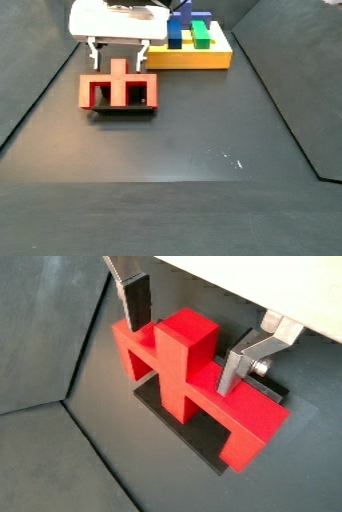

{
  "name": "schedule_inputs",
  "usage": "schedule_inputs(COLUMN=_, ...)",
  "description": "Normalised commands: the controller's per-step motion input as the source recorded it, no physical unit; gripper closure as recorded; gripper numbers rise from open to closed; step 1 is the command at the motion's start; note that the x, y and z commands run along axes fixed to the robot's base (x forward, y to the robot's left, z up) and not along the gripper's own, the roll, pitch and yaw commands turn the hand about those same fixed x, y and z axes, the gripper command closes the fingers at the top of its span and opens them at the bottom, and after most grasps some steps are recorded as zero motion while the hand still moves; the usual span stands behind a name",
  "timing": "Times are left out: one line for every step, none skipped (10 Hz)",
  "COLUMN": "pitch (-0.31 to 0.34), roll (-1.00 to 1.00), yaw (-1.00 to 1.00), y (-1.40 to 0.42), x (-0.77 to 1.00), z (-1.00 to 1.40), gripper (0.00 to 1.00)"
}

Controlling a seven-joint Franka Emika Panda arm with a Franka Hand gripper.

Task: Pick up the red object. Move up. Place the red object on the fixture. Regrasp the red object. Move to above the board. Insert the red object.
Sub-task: Regrasp the red object.

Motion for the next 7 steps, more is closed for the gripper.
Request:
schedule_inputs(pitch=-0.006, roll=-0.04, yaw=0.2, y=0.0, x=0.07, z=-0.04, gripper=0.0)
schedule_inputs(pitch=-0.014, roll=0.0, yaw=0.21, y=0.0, x=0.04, z=-0.12, gripper=0.0)
schedule_inputs(pitch=0.0, roll=0.0, yaw=0.19, y=0.0, x=0.0, z=-0.09, gripper=0.0)
schedule_inputs(pitch=0.0, roll=0.02, yaw=0.07, y=0.0, x=0.0, z=0.0, gripper=0.0)
schedule_inputs(pitch=0.0, roll=0.05, yaw=0.01, y=0.0, x=0.0, z=0.0, gripper=0.0)
schedule_inputs(pitch=0.0, roll=0.01, yaw=0.0, y=0.0, x=0.0, z=0.0, gripper=0.0)
schedule_inputs(pitch=0.0, roll=0.0, yaw=0.0, y=0.0, x=-0.01, z=0.0, gripper=0.0)
